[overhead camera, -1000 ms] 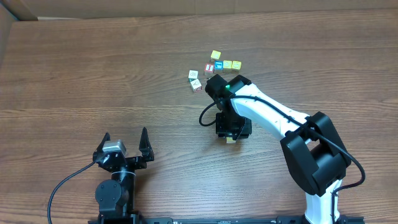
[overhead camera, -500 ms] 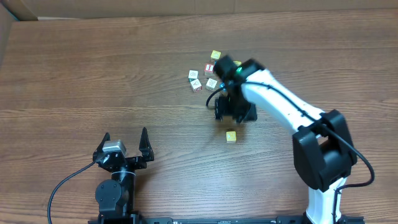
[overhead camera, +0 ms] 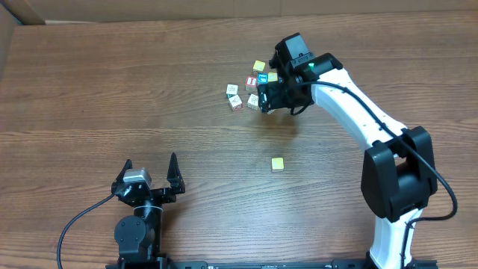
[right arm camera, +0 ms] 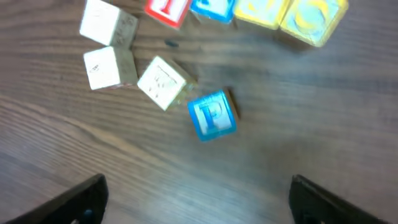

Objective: Flip 5 blocks
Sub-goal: 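Move the right gripper to the blue P block and grasp it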

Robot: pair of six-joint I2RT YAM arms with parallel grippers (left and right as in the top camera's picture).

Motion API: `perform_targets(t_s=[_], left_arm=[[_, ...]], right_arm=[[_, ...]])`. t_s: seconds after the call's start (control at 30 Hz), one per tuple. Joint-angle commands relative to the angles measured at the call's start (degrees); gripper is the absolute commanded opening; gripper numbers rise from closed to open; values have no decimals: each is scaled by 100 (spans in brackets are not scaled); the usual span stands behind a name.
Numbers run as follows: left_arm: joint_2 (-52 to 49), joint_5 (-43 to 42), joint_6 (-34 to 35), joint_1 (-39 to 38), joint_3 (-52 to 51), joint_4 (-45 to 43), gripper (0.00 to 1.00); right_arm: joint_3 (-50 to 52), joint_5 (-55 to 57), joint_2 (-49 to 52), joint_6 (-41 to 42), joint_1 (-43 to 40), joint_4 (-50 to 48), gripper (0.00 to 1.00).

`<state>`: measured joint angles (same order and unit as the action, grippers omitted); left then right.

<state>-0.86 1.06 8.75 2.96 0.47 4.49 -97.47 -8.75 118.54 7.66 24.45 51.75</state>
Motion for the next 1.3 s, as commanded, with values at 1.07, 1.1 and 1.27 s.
perform_targets(t_s=[1.07, 1.1, 1.27], left_arm=[[61, -63, -105, -37, -20, -9, 100], [61, -63, -105, -35, -20, -9, 100], [61, -63, -105, -37, -20, -9, 100]], right_arm=[[1665, 245, 129, -1069, 35, -2693, 57], [1705, 245, 129, -1071, 35, -2758, 57], [1759, 245, 129, -1069, 35, -2903, 54]])
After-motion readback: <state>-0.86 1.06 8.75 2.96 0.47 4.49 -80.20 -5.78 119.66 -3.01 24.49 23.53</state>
